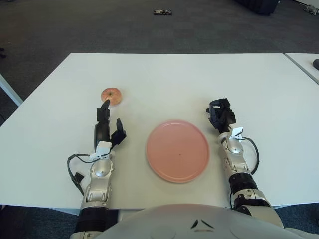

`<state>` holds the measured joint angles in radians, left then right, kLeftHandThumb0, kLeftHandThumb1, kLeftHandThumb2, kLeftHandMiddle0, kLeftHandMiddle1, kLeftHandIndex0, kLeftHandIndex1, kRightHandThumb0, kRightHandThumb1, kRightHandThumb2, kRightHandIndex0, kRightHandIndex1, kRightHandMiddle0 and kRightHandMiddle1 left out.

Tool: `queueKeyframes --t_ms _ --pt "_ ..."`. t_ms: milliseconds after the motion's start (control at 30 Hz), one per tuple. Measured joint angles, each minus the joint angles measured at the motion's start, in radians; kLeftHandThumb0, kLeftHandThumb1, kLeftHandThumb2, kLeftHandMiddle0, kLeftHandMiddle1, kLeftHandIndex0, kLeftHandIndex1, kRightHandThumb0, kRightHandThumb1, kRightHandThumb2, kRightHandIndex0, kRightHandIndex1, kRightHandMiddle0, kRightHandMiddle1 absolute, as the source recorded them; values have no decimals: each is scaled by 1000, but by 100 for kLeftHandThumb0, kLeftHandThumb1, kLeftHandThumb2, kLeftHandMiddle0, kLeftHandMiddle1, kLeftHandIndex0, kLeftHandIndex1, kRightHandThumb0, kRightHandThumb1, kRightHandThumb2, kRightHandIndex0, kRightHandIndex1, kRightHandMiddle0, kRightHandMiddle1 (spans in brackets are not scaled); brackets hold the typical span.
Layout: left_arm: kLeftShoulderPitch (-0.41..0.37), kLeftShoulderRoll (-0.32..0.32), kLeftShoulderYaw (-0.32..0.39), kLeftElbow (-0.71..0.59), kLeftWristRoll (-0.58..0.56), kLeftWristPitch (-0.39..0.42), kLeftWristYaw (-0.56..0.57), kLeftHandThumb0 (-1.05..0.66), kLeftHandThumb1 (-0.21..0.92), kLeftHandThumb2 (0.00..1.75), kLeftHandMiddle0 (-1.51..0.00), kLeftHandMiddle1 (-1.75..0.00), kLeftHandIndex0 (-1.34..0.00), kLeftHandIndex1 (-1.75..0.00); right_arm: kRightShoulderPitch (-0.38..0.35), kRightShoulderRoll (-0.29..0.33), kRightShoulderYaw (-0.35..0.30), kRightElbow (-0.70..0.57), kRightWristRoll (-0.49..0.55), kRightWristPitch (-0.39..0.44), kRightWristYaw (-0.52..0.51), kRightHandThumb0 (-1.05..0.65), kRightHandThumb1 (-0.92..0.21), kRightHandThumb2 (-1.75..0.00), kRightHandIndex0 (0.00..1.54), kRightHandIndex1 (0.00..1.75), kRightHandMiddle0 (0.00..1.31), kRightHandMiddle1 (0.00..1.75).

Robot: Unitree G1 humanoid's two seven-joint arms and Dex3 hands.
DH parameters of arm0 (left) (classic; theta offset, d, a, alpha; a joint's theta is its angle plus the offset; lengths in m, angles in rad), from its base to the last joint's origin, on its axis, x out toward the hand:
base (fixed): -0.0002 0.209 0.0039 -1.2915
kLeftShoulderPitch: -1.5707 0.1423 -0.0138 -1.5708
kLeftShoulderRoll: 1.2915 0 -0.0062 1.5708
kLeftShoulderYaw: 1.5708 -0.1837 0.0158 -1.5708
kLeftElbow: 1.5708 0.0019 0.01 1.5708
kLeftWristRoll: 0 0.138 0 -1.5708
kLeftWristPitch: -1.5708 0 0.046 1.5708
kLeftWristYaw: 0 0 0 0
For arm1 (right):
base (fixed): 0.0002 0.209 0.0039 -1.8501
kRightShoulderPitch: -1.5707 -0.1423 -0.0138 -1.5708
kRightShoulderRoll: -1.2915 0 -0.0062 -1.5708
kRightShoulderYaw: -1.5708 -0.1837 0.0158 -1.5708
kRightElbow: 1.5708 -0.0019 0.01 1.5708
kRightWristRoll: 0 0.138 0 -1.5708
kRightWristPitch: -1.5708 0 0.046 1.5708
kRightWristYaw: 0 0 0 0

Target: Put the apple into the plate.

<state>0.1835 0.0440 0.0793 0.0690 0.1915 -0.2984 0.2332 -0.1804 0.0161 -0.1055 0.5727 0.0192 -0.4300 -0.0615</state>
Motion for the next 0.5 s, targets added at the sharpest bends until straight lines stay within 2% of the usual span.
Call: queueKeyframes --t_ms 500 --pt "-8 4 13 15 0 -19 0 -82 92 91 -20 -16 0 -65 1 3 0 -3 0 3 0 -35 -92 -52 38 146 19 175"
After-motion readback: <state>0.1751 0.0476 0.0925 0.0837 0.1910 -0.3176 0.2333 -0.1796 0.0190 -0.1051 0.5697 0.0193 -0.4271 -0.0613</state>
